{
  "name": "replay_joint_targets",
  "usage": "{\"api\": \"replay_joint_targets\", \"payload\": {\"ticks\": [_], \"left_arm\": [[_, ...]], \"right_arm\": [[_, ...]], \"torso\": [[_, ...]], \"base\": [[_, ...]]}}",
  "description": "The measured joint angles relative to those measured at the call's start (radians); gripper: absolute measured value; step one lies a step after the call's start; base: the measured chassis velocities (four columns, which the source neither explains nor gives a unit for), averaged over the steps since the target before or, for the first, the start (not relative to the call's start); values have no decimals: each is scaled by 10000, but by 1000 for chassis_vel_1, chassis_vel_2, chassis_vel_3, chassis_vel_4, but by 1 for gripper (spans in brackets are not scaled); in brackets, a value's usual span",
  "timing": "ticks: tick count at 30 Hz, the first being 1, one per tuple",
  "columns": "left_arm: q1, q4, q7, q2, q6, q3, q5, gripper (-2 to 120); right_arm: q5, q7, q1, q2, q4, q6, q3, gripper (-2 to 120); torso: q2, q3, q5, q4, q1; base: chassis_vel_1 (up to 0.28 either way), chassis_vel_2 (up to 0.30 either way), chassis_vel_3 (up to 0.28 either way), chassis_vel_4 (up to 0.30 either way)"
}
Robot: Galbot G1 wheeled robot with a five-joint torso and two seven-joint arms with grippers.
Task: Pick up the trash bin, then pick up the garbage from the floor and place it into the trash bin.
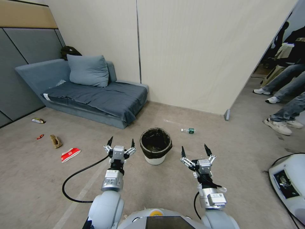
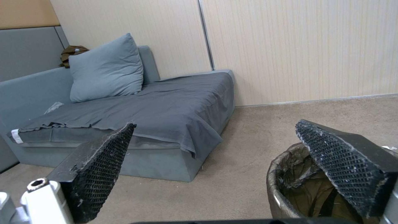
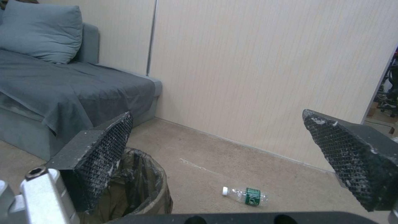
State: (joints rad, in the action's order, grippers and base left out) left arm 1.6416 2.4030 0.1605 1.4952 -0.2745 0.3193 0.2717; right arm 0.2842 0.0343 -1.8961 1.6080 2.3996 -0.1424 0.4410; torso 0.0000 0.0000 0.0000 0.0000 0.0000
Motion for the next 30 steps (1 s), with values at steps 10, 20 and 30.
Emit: {"api": "replay_joint_targets", "payload": {"ticks": [10, 20, 30], "left_arm": [[0, 0, 0, 0, 0, 0, 0, 100], [0, 0, 0, 0, 0, 0, 0, 100], [0, 0, 0, 0, 0, 0, 0, 100]], "right_arm": [[0, 0, 0, 1, 0, 0, 0, 100], [0, 0, 0, 1, 0, 0, 0, 100], [0, 0, 0, 0, 0, 0, 0, 100]], "torso": [[0, 0, 0, 0, 0], [0, 0, 0, 0, 0], [0, 0, 0, 0, 0]], "base": [[0, 0, 0, 0], [0, 0, 0, 0], [0, 0, 0, 0]]}}
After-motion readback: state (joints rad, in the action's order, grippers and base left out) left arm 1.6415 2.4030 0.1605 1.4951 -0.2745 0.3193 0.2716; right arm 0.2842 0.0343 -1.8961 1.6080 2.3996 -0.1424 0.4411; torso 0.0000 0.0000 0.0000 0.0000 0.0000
